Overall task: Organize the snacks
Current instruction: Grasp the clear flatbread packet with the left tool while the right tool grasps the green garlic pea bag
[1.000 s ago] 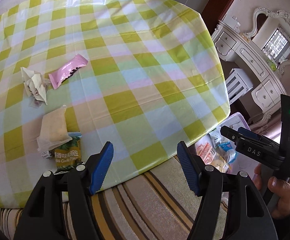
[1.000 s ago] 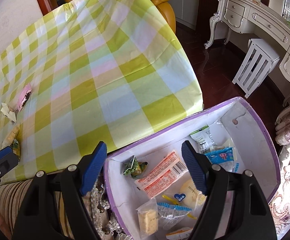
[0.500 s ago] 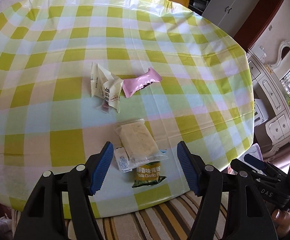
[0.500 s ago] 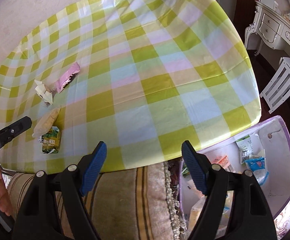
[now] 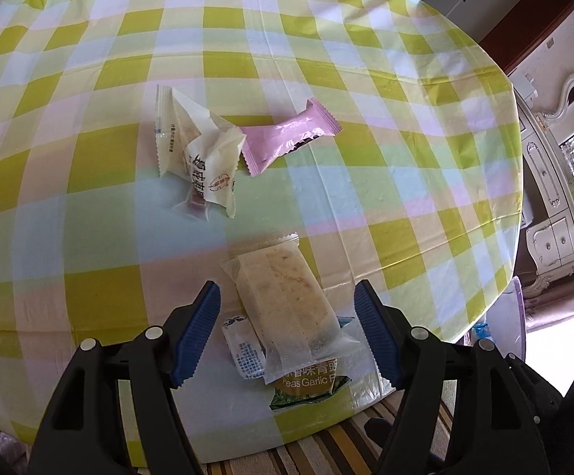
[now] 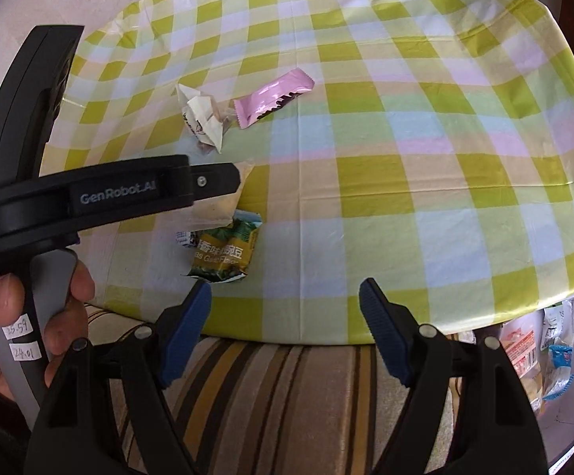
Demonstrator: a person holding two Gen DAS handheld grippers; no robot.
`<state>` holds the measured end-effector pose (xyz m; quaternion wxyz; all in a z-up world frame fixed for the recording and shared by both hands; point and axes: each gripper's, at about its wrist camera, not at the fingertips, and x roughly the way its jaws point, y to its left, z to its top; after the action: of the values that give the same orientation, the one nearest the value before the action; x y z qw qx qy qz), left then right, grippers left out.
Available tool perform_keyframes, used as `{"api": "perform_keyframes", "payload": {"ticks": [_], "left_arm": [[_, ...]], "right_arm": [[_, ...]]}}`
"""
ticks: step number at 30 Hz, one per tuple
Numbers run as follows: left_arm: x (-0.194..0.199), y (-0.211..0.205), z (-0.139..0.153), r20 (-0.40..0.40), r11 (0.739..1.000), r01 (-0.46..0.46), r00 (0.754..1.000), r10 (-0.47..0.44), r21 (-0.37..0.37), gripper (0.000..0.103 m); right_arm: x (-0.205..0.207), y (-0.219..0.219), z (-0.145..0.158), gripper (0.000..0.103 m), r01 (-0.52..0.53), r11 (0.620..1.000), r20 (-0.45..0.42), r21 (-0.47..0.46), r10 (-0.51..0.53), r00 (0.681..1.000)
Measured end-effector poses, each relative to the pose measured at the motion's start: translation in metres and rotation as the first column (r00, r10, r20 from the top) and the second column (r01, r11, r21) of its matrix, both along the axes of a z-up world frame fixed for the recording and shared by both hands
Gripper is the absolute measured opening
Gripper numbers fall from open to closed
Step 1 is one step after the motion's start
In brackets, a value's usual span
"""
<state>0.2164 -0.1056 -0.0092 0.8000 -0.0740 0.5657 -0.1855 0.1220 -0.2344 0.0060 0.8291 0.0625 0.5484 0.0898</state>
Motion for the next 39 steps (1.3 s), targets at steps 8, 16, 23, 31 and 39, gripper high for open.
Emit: {"api": "perform_keyframes", "payload": {"ticks": [8, 16, 23, 31, 39], "left_arm": [[0.006, -0.014, -0.015, -0.005, 0.996, 0.064, 0.998, -0.064, 0.062, 0.041], [0.01, 0.002, -0.015, 0.002, 0.999, 0.027, 1.0, -0.027, -0.03, 0.036], [0.011, 0.016, -0.005, 0.034, 0.996, -0.013, 0.999, 0.016, -0.084, 0.036], [0.011, 0.023, -0.005, 0.041, 0.995, -0.028, 0.999, 0.032, -0.094, 0.036], [0.01, 0.028, -0.004, 0.05, 0.995, -0.04, 0.998, 0.045, -0.094, 0.036]], "right_arm": [[0.009, 0.015, -0.009, 0.077, -0.036, 0.999, -0.035, -0.001, 0.036, 0.999], [0.023, 0.027, -0.017, 0.077, -0.036, 0.999, -0.055, 0.004, 0.036, 0.998], [0.034, 0.035, -0.027, 0.077, -0.037, 0.999, -0.083, -0.001, 0.037, 0.996], [0.039, 0.043, -0.031, 0.077, -0.038, 0.999, -0.078, -0.03, 0.035, 0.996], [0.04, 0.038, -0.03, 0.066, -0.03, 0.999, -0.066, -0.042, 0.027, 0.997]]}}
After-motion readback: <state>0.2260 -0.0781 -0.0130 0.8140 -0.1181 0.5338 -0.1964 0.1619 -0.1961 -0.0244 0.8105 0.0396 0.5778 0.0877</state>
